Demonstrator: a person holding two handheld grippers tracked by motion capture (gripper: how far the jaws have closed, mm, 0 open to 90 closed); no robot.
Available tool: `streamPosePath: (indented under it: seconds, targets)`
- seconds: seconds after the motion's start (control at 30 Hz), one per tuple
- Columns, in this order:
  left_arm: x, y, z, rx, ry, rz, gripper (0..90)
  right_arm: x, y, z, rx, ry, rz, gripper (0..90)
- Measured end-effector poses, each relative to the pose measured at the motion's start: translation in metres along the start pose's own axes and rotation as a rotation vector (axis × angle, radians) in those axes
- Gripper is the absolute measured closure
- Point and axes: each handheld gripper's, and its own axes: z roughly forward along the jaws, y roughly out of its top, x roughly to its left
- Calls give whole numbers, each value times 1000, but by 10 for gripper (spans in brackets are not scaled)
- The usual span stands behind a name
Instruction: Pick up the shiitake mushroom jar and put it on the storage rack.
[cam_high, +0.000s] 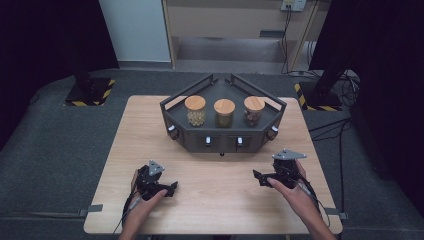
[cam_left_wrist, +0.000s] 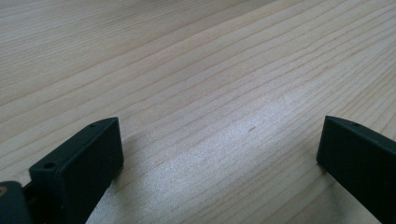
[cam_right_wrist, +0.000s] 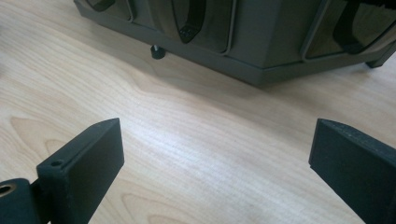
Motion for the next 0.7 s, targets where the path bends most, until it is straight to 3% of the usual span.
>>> streamPosePath:
  seconds: [0.7]
  targets:
    - [0,0,0,0,0,0,0,17,-31,23,69,32,-12,34]
